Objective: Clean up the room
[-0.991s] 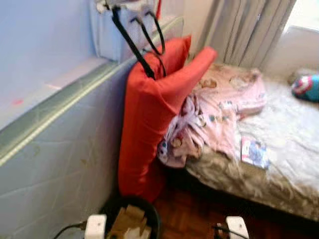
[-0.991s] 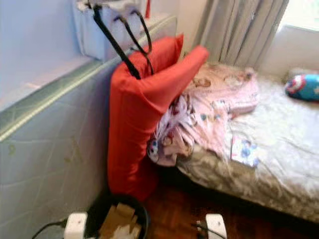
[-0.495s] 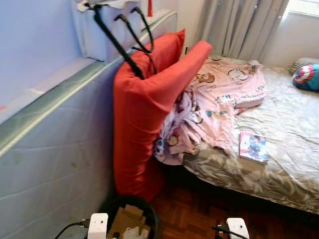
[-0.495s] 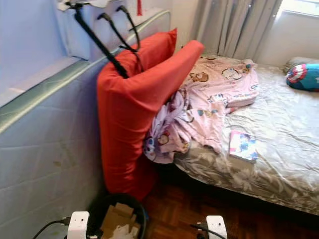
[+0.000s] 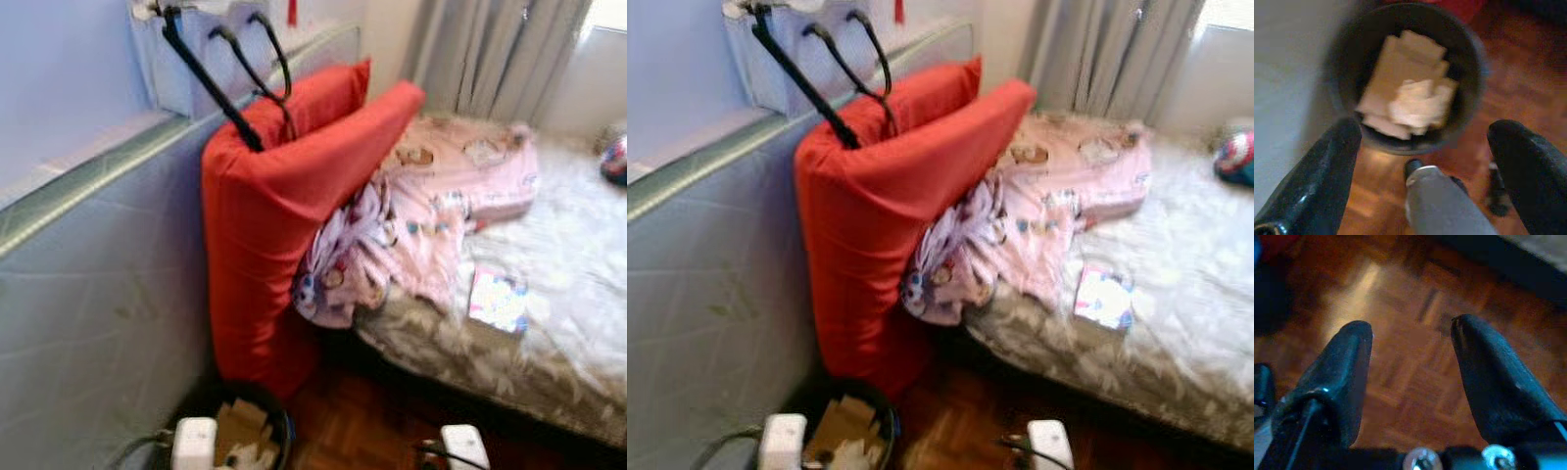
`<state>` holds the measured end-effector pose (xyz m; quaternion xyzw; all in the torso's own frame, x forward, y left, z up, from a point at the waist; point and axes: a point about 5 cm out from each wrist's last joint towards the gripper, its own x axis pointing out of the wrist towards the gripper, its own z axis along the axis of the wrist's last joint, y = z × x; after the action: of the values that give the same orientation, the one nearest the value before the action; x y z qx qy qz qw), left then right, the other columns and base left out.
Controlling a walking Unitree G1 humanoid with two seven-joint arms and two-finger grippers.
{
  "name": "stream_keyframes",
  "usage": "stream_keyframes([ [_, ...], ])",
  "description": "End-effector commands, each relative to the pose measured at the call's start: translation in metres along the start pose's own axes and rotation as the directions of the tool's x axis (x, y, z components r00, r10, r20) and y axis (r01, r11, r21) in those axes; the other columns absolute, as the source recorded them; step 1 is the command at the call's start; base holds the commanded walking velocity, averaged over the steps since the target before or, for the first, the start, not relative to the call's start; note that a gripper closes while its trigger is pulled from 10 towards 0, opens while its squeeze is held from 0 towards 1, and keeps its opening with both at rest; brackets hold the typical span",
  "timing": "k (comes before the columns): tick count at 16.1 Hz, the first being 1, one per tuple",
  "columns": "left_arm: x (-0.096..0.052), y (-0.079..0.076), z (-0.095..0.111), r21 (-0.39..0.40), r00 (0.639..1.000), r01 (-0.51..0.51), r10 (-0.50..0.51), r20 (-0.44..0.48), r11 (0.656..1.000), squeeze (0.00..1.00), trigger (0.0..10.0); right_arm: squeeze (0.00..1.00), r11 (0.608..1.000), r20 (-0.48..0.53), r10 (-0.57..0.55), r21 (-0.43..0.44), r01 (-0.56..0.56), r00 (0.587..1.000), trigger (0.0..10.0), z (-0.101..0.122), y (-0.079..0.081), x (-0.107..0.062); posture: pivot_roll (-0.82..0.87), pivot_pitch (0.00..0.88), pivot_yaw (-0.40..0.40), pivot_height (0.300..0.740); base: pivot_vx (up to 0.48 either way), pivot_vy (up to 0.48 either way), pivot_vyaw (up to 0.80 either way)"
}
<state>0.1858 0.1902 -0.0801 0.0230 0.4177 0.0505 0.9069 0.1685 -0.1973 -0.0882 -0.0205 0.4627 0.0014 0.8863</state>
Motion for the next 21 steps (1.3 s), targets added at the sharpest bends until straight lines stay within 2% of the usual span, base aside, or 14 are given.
stream_keyframes([
  [1, -0.001, 0.008, -0.004, 0.014, 1.0, -0.016, 0.016, -0.013, 1.0, 0.0, 10.0, 0.0, 1.0, 0.003, 0.009, 0.003, -0.009, 1.0, 10.0, 0.002, 0.004, 0.001, -0.03, 0.0, -0.077, 0.74, 0.0, -0.371, 0.0],
  [13, -0.002, 0.01, -0.006, 0.012, 1.0, -0.018, 0.018, -0.02, 1.0, 0.0, 10.0, 0.0, 1.0, -0.016, -0.004, -0.002, 0.004, 1.0, 10.0, -0.002, -0.007, -0.001, -0.03, 0.0, -0.067, 0.74, 0.0, -0.37, 0.0],
  [21, -0.002, 0.007, -0.009, 0.017, 0.999, -0.01, 0.01, -0.034, 1.0, 0.0, 10.0, 0.0, 1.0, -0.029, 0.001, -0.007, -0.002, 1.0, 10.0, -0.009, -0.007, -0.003, -0.04, 0.0, -0.059, 0.74, 0.0, -0.372, 0.0],
])
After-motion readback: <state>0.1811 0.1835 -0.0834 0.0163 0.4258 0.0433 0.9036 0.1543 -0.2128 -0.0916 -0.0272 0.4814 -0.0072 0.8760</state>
